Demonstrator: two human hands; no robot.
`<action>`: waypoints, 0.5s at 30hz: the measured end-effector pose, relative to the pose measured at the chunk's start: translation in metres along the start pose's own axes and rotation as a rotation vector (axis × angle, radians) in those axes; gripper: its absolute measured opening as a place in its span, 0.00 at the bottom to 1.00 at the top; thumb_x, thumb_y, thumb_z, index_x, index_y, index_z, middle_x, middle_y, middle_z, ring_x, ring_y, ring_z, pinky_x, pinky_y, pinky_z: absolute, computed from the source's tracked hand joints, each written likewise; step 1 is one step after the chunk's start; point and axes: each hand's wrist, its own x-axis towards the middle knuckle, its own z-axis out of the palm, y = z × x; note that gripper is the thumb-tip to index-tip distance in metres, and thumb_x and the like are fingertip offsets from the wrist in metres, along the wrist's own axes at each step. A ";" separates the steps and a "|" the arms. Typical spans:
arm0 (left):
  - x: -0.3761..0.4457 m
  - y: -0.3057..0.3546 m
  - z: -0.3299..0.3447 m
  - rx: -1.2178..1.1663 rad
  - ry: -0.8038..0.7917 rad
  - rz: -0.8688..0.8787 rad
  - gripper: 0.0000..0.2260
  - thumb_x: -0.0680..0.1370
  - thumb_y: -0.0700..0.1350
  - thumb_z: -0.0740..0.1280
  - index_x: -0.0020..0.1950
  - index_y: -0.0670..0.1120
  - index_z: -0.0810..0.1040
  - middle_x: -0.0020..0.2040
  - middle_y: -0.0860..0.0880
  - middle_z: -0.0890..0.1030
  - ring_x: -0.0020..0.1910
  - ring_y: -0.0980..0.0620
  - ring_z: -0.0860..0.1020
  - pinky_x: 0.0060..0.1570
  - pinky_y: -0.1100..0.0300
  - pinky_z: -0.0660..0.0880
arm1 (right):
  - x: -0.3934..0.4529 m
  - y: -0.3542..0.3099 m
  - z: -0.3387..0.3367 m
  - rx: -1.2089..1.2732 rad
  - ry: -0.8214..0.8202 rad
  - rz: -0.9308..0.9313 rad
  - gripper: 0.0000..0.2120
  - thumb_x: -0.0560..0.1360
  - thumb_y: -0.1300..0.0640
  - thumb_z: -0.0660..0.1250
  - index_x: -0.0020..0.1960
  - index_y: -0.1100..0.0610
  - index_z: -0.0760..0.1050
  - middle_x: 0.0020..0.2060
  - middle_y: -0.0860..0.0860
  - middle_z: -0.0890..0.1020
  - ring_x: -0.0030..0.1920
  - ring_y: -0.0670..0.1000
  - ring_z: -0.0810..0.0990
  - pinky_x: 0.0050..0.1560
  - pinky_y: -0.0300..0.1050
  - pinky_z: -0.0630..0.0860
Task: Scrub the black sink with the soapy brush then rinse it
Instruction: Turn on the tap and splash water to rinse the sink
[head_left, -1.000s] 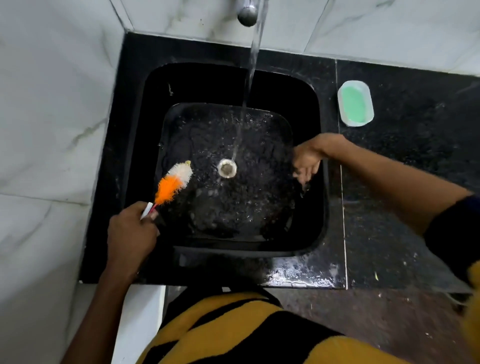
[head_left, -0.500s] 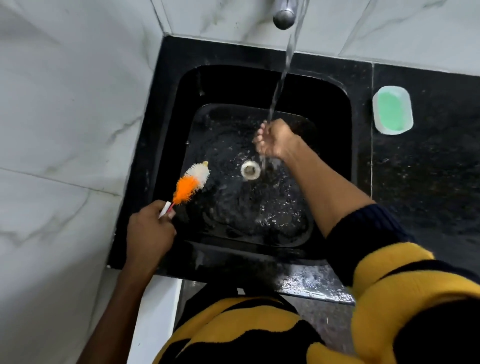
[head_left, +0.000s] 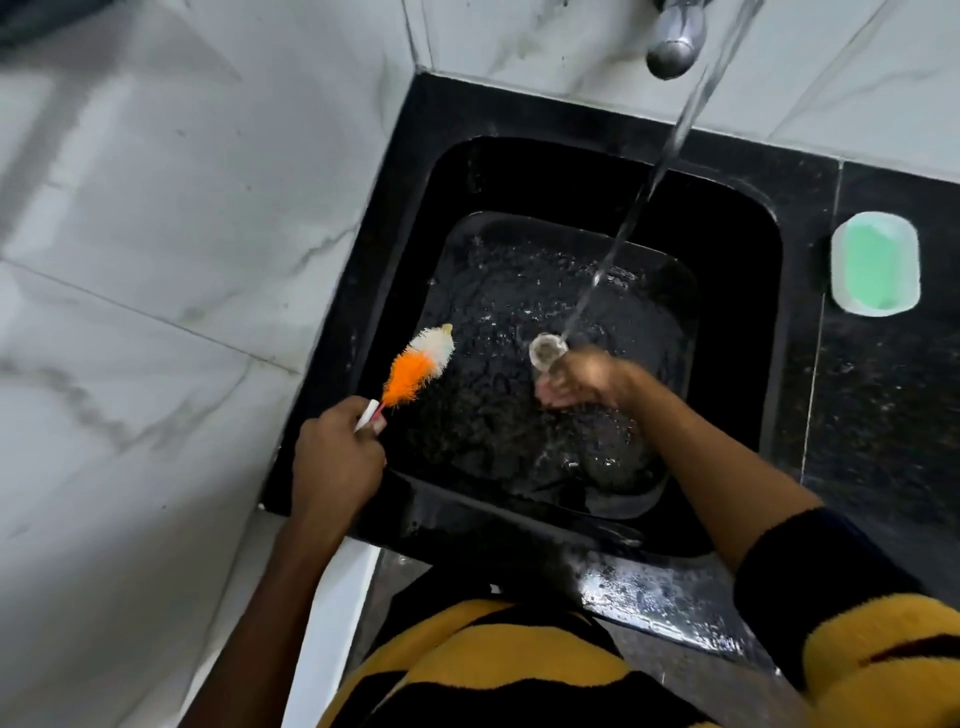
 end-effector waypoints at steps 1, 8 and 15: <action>0.000 0.001 0.001 -0.003 -0.002 0.002 0.06 0.76 0.41 0.65 0.41 0.48 0.79 0.31 0.46 0.81 0.32 0.44 0.80 0.36 0.43 0.80 | 0.002 -0.005 -0.010 0.233 0.058 -0.035 0.08 0.82 0.65 0.56 0.52 0.64 0.73 0.39 0.58 0.82 0.36 0.53 0.81 0.50 0.51 0.81; -0.001 -0.006 -0.001 0.018 0.001 -0.004 0.05 0.76 0.41 0.64 0.41 0.48 0.77 0.30 0.46 0.79 0.30 0.42 0.79 0.33 0.43 0.80 | 0.017 -0.060 -0.027 1.008 0.210 -0.076 0.17 0.81 0.59 0.47 0.37 0.55 0.67 0.30 0.50 0.69 0.28 0.47 0.66 0.29 0.38 0.62; 0.002 -0.009 -0.007 0.028 0.050 -0.015 0.06 0.74 0.37 0.65 0.40 0.47 0.78 0.30 0.44 0.78 0.32 0.40 0.78 0.34 0.43 0.79 | 0.026 -0.088 0.034 1.144 -0.050 -0.227 0.19 0.84 0.60 0.48 0.65 0.69 0.70 0.61 0.64 0.78 0.59 0.59 0.80 0.57 0.51 0.79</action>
